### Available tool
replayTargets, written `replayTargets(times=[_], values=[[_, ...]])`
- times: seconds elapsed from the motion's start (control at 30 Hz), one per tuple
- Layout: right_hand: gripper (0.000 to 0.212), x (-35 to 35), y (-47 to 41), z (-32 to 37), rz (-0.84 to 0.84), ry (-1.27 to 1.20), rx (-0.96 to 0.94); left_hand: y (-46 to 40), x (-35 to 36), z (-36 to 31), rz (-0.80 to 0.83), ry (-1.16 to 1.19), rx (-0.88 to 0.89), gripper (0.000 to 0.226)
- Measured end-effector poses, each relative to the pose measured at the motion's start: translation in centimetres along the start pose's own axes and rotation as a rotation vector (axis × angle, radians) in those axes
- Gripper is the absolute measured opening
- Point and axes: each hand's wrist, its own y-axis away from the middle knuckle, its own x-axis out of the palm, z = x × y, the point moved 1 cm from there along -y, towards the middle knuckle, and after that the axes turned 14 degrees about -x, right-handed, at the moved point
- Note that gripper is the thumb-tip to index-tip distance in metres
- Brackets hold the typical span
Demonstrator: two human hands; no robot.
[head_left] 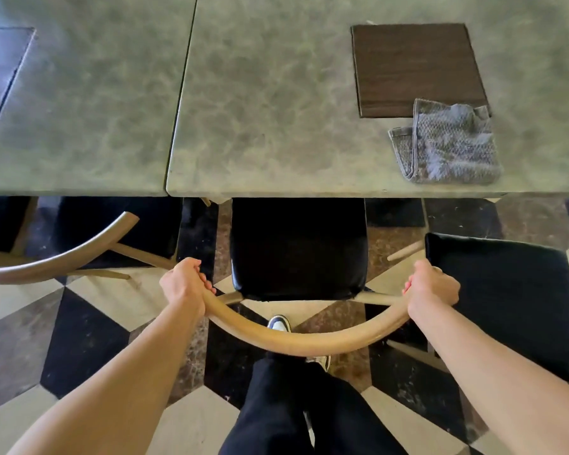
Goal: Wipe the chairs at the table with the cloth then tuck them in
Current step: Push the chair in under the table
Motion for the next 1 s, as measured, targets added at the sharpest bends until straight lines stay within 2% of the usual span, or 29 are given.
replayTargets(times=[0.3,0.57,1.0], values=[[0.028,3.8,-1.5,3.2,0.014,0.045,0.008,-1.1,4.0,-3.2,-0.032,0.033,0.015,0.024],[0.031,5.6,-2.2,3.9,-0.02,0.059,0.027,-4.0,6.1,-4.9,-0.057,0.017,0.01,0.023],[0.026,7.2,-4.3,5.1,-0.095,0.017,0.009,-6.6,9.3,-6.2,-0.041,-0.024,0.028,0.013]])
